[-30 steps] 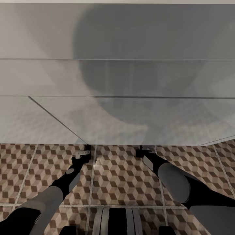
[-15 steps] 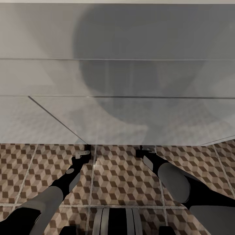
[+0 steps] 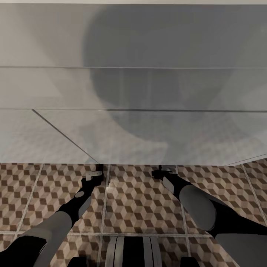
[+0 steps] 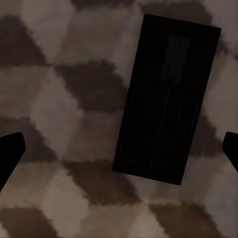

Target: Take the four mousetraps from the cabinet in the bathroom and place them on the bathroom floor. Make sure all four end up on the same floor surface, and ensure that at least two of them are either under or directly next to the same bathroom sink.

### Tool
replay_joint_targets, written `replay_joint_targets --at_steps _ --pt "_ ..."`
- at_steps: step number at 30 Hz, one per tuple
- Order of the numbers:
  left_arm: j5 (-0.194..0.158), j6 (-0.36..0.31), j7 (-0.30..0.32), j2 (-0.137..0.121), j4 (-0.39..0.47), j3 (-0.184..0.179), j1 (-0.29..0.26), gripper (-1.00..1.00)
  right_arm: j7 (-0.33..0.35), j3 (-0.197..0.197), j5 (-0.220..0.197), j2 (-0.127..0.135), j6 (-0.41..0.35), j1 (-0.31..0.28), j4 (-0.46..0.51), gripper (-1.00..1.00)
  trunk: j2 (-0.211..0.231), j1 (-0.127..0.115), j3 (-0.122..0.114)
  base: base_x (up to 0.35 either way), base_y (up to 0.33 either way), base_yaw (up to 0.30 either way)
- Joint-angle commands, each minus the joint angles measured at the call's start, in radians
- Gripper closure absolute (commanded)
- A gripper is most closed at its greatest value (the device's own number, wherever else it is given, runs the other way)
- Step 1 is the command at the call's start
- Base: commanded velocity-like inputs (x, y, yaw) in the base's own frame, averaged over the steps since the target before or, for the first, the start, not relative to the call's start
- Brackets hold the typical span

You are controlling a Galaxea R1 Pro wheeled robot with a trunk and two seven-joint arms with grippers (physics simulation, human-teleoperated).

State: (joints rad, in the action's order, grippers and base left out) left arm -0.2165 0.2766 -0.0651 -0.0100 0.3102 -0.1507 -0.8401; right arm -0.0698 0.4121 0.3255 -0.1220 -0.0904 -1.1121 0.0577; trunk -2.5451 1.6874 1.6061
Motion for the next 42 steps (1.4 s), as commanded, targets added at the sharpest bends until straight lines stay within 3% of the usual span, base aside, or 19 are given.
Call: replay_joint_targets --at_steps 1,42 --pt "-0.004 0.003 -0.009 -0.001 0.0 -0.009 0.0 1.0 -0.002 0.008 0.01 -0.001 -0.006 0.0 0.002 -1.0 0.0 0.0 0.0 0.0 0.0 0.0" --pt "0.01 -0.023 -0.007 0.002 -0.011 -0.013 0.0 1.0 -0.002 0.007 0.01 -0.001 -0.006 0.0 0.002 -1.0 0.0 0.0 0.0 0.0 0.0 0.0"
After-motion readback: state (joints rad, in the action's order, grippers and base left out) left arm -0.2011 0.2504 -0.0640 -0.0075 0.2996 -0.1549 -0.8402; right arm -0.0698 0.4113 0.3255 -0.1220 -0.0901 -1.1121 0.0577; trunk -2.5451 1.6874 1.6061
